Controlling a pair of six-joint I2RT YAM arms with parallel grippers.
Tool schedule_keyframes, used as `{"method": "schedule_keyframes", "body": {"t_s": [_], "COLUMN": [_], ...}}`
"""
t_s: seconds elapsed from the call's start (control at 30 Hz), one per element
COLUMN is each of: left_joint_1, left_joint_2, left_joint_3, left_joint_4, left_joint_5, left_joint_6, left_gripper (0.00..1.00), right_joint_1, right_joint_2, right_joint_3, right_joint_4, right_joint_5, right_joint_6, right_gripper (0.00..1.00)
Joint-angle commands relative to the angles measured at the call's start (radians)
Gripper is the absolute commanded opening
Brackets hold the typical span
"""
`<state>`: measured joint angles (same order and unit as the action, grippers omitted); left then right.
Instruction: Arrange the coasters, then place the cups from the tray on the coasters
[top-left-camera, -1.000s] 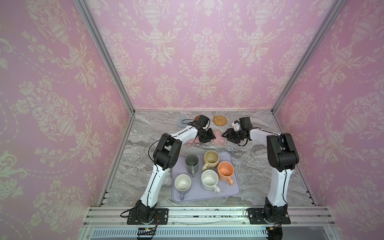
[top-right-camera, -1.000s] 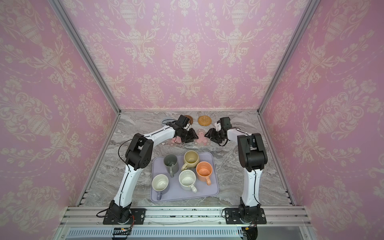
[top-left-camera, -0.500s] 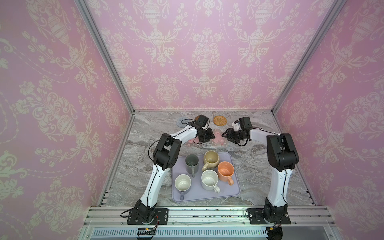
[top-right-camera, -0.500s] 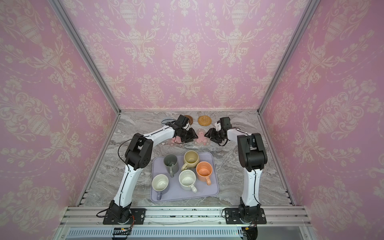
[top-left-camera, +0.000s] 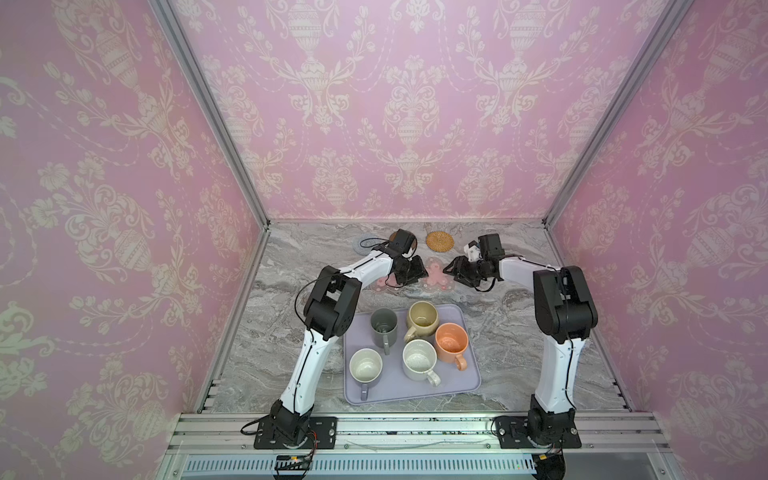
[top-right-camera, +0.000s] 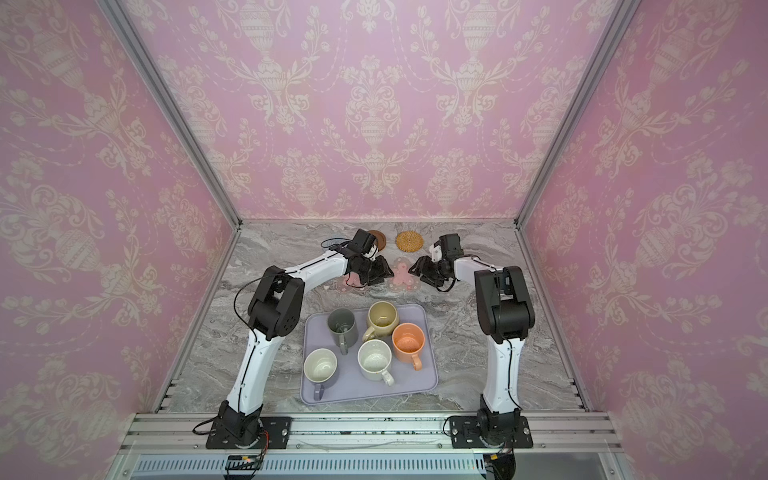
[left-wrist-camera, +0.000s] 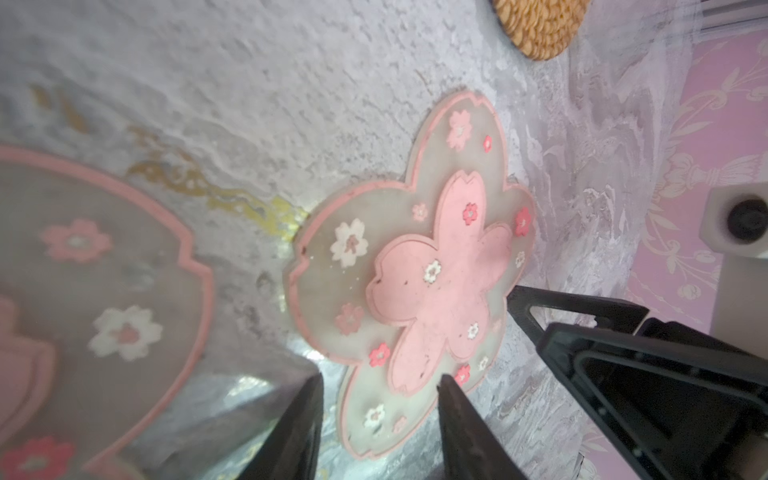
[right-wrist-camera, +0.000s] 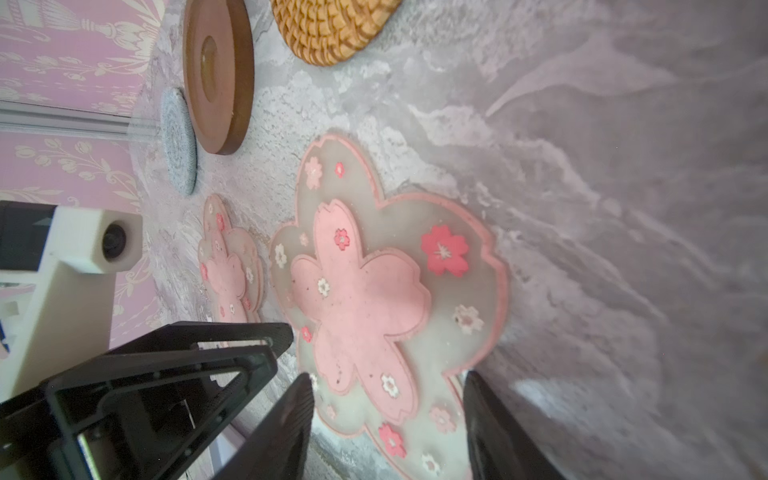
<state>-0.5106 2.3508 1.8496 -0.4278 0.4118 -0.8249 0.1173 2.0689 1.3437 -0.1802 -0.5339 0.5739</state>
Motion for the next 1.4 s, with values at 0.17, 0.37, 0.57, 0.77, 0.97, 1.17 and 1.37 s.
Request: {"method": "schedule_keyframes", "body": {"t_s": [0.17,0.37,0.57,0.77,0.97,1.17,1.37], "left_joint_1": [0.011,0.011,0.011,0.011,0.011,0.009,-0.001], "left_joint_2": [-0.163,-0.282,-0.434,-0.622,-0.830,-1.021,-1.203], "left_joint_3": [-0.025,-0.061,-0.175,-0.305,-0.448,-0.580,-0.703], "left_joint_4": [-0.129,-0.216,-0.272,-0.328,-0.392,-0.465,-0.571], "left_joint_5": [-0.070,-0.131,-0.213,-0.294,-0.413,-0.480,-0.528], "left_joint_6": [0.133,0.230,0.295,0.336,0.360,0.326,0.231], "left_gripper": [0.48,0.49,0.49,0.49,0.50,0.50,0.50], "right_joint_1": [-0.024,-0.025,-0.024,0.000,0.048,0.083,0.123], "right_joint_2": [-0.155,-0.286,-0.458,-0.661,-0.841,-0.987,-1.052], "right_joint_3": [-0.025,-0.059,-0.155,-0.285,-0.346,-0.426,-0.474], "right_joint_4": [-0.117,-0.196,-0.249,-0.322,-0.412,-0.430,-0.447], "right_joint_5": [0.071,0.122,0.179,0.257,0.336,0.365,0.382], "right_joint_6": [-0.065,-0.119,-0.137,-0.159,-0.183,-0.157,-0.151], "right_gripper": [0.60,0.60,0.60,0.60,0.60,0.61,0.61]}}
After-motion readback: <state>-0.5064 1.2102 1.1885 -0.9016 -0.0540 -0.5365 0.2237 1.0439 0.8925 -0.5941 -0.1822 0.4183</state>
